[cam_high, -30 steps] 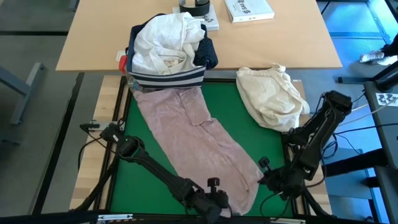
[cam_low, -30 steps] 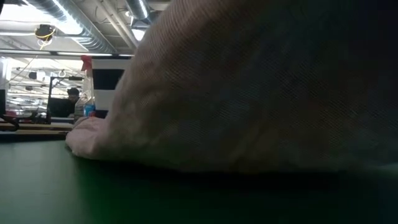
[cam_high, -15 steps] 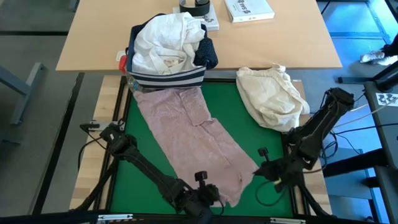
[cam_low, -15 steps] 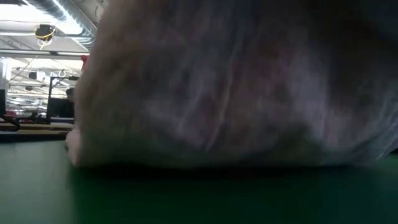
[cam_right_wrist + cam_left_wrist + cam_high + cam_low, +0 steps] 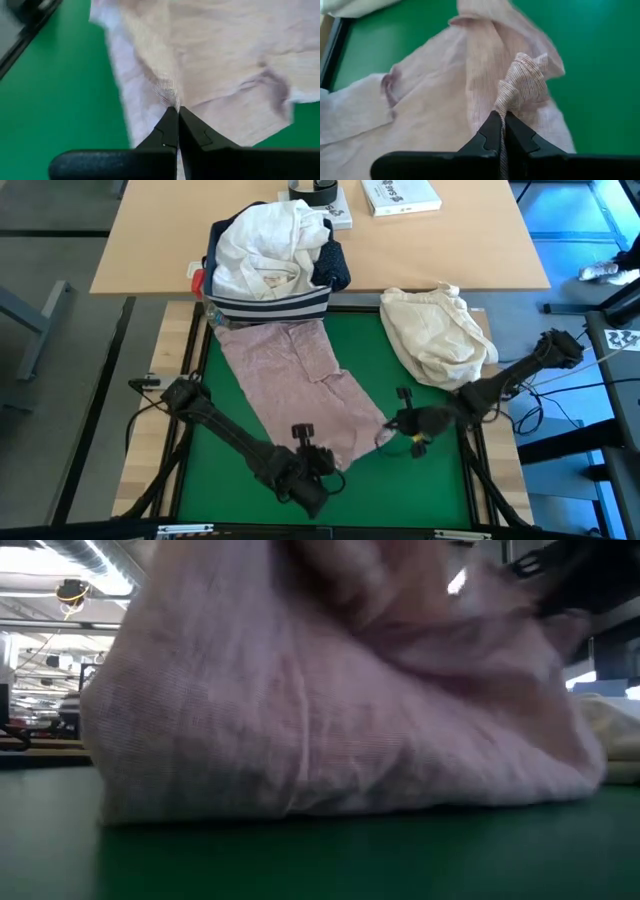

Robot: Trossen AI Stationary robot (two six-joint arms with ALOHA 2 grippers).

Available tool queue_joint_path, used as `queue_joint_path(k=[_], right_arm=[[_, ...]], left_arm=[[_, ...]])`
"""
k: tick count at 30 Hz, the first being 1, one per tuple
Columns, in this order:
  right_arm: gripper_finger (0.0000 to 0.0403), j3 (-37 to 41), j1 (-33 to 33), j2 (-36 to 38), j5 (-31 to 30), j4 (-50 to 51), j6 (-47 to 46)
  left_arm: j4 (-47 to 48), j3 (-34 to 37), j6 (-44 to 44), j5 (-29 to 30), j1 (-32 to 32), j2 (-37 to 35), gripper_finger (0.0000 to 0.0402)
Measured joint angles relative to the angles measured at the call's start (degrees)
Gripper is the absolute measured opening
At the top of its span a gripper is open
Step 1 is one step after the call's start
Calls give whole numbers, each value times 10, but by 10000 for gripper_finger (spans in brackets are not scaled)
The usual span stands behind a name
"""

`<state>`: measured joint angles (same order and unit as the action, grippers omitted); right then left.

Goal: Fold laundry
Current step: Fold the red polo

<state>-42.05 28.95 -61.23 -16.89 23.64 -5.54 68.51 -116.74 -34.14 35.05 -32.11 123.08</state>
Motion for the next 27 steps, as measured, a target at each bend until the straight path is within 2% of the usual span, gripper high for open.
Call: queue_joint_path(k=[4,9,15,21,27], right_arm=[[0,0,-84,-2,18,-44,25],[0,-1,-188,-28,61,-112,48],[0,-1,-284,-83,91,-198,60],[0,-9,-360,-139,112,-278,59],[0,-89,-423,-224,152,-281,77]], left_arm=[[-46,147,28,-6,20,-71,0],[-170,344,39,-9,37,-207,0],[-260,534,43,-5,59,-368,0],[-300,656,45,4,86,-496,3],[-298,733,43,20,115,-611,5]])
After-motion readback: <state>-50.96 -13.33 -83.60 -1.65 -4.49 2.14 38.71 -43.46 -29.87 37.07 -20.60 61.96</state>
